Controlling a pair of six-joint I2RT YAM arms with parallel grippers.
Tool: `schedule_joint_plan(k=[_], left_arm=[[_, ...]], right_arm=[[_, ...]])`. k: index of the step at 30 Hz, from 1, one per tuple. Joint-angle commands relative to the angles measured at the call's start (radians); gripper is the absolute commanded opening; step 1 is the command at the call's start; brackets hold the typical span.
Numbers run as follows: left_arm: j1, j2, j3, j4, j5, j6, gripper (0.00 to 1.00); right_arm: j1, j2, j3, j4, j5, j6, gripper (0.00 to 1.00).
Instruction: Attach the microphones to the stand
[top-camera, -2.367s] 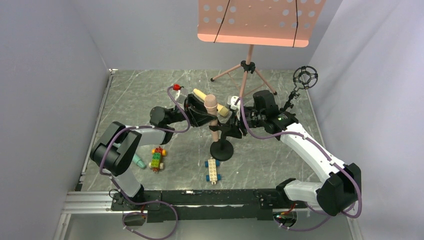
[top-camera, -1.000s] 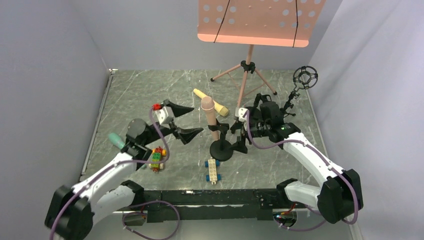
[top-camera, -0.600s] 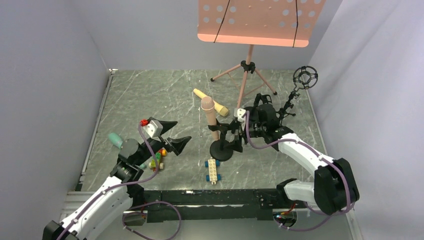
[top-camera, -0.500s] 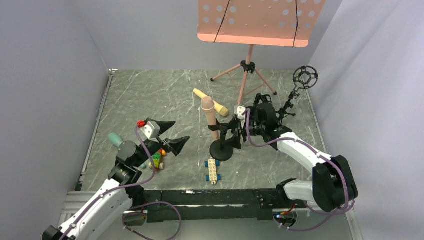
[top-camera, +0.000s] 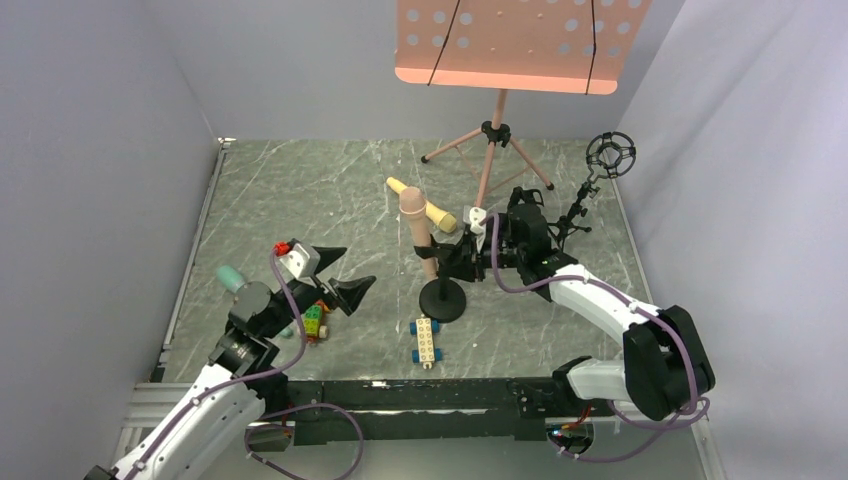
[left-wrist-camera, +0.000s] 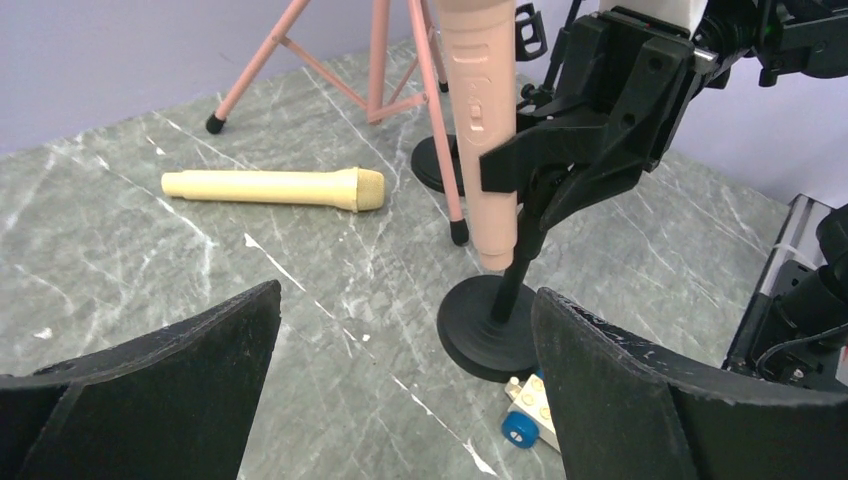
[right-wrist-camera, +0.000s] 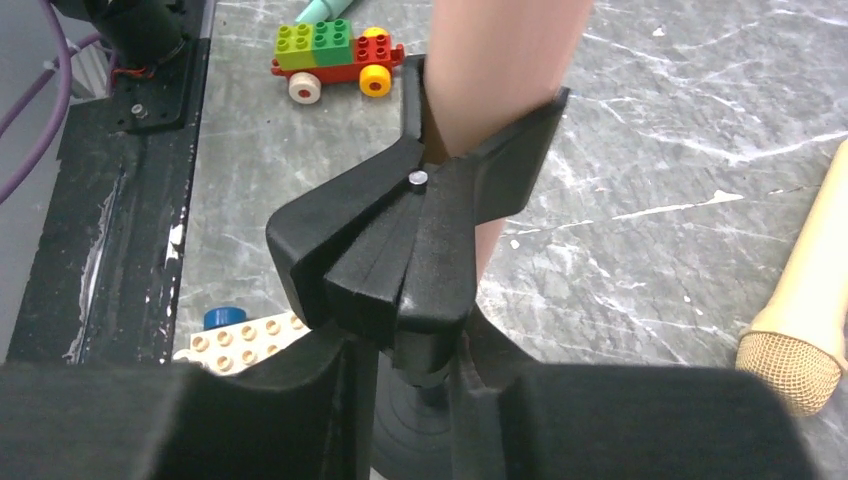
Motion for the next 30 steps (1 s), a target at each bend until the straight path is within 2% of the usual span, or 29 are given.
schedule_joint_plan(k=[1, 4, 10, 14, 19, 30], left_arm=[[0.003, -0.05, 0.085, -0.096, -0.035, 0.063, 0.99], [0.003, -0.073, 0.113, -0.158, -0.066, 0.092, 0.99], [0.002, -0.123, 0.192, -0.272, -0.127, 0.133, 0.99], [0.002, -0.156, 0.23, -0.355, -0.185, 0.141, 0.99], [0.001, -0.212, 0.204, -0.376, -0.259, 0.116, 0.99], [0.003, -0.238, 0.161, -0.372, -0.336, 0.11, 0.99]], right_arm=[[0.008, -0.002, 0.055, -0.006, 0.018, 0.034, 0.1], [0.014, 0.014, 0.108, -0.033, 0.036, 0.036, 0.05], [0.046, 0.12, 0.307, -0.088, 0.046, -0.01, 0.03], [0.083, 0.243, 0.503, -0.138, 0.079, -0.048, 0.02], [0.125, 0.446, 0.726, -0.195, 0.129, -0.103, 0.02], [0.154, 0.893, 1.225, -0.032, 0.314, 0.032, 0.03]])
